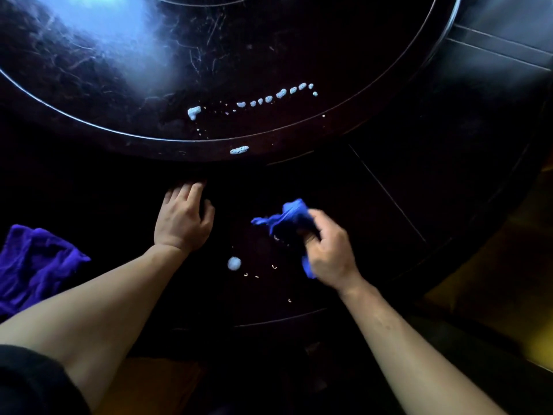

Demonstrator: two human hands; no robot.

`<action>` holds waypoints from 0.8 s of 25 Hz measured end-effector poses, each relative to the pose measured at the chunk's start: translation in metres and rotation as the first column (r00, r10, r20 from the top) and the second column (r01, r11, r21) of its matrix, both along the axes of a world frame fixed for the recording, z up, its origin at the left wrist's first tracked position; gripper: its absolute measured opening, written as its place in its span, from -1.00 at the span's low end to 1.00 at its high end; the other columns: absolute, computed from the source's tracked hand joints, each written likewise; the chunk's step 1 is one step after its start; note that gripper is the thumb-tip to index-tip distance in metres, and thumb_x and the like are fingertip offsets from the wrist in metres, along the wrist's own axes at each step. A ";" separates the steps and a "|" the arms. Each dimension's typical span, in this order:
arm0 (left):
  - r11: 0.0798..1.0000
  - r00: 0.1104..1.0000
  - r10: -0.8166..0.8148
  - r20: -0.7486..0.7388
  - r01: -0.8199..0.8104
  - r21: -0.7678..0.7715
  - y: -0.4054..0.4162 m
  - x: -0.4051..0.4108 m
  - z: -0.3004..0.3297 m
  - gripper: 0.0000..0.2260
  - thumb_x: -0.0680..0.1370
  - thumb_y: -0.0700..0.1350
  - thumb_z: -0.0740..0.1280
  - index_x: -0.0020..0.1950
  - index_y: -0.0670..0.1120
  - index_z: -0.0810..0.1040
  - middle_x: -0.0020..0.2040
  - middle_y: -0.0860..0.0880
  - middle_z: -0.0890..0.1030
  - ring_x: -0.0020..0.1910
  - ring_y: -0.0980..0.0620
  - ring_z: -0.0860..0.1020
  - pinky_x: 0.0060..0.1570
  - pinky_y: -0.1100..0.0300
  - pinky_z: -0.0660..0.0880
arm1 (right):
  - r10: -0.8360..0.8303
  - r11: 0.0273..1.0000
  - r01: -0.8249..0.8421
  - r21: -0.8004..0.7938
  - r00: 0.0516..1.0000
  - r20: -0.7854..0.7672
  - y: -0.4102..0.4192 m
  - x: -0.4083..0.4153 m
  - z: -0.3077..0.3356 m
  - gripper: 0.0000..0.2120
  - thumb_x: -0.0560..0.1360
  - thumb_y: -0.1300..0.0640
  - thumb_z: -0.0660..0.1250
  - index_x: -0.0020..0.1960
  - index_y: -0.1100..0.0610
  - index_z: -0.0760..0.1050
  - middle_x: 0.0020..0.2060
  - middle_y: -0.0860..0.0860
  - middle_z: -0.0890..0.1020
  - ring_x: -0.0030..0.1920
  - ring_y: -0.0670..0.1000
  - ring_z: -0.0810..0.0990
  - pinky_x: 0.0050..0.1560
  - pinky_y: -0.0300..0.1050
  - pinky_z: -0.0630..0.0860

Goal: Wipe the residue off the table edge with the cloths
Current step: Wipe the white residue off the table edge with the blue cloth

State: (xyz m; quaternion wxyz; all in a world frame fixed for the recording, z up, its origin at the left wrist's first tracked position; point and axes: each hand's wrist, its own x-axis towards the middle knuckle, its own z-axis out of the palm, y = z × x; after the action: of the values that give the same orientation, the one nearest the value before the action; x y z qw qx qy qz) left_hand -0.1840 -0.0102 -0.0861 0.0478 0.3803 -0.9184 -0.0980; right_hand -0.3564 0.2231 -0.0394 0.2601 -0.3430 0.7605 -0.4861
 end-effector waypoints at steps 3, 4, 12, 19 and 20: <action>1.000 1.000 0.001 0.011 -0.001 0.013 0.000 -0.001 0.002 -0.62 0.53 -0.01 0.16 0.26 -0.17 0.47 0.06 -0.24 0.60 0.06 -0.29 0.53 0.22 -0.12 0.39 | -0.209 0.976 0.212 0.038 0.975 -0.068 -0.023 -0.039 0.003 -0.75 0.52 0.29 0.30 0.17 0.09 0.54 -0.06 -0.07 0.66 -0.04 -0.13 0.63 0.03 -0.29 0.51; 1.000 1.000 -0.004 0.010 0.004 0.008 0.000 0.000 0.002 -0.63 0.54 -0.01 0.17 0.26 -0.17 0.47 0.06 -0.24 0.60 0.06 -0.29 0.53 0.22 -0.12 0.39 | -0.219 0.970 0.227 0.084 0.971 -0.091 -0.033 -0.050 0.003 -0.77 0.53 0.28 0.30 0.15 0.09 0.54 -0.07 -0.05 0.66 -0.06 -0.07 0.64 0.02 -0.25 0.52; 0.999 0.999 -0.038 -0.004 0.038 0.026 -0.002 0.000 0.003 -0.61 0.54 -0.02 0.13 0.27 -0.18 0.49 0.10 -0.25 0.59 0.08 -0.30 0.52 0.25 -0.14 0.38 | 0.461 0.886 -0.429 0.179 0.859 -0.224 -0.054 -0.006 -0.010 -0.61 0.36 0.36 0.28 0.17 0.25 0.57 0.06 0.13 0.67 0.08 0.13 0.63 0.20 -0.05 0.51; 0.993 0.986 -0.056 -0.159 0.072 0.094 0.000 0.005 0.005 -0.61 0.58 -0.16 0.16 0.37 -0.21 0.50 0.36 -0.22 0.53 0.30 -0.24 0.46 0.39 -0.09 0.35 | 0.657 0.738 -0.653 0.171 0.753 0.036 -0.013 0.030 -0.005 -0.75 0.50 0.26 0.34 0.15 0.07 0.56 -0.01 -0.09 0.66 0.00 -0.18 0.60 0.08 -0.26 0.51; 0.991 0.980 -0.044 -0.193 0.068 0.119 -0.001 0.006 0.005 -0.62 0.58 -0.18 0.18 0.36 -0.22 0.51 0.36 -0.21 0.54 0.31 -0.23 0.47 0.39 -0.07 0.36 | 0.588 0.794 -0.593 0.133 0.805 0.084 -0.015 0.027 -0.002 -0.76 0.50 0.27 0.34 0.14 0.09 0.57 -0.03 -0.07 0.67 0.00 -0.18 0.61 0.07 -0.25 0.52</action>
State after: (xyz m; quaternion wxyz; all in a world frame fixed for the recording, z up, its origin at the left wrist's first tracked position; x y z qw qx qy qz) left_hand -0.1781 -0.0109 -0.0813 0.1087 0.3456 -0.9119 -0.1926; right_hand -0.3292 0.2080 -0.0415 0.4385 -0.5328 0.6454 -0.3275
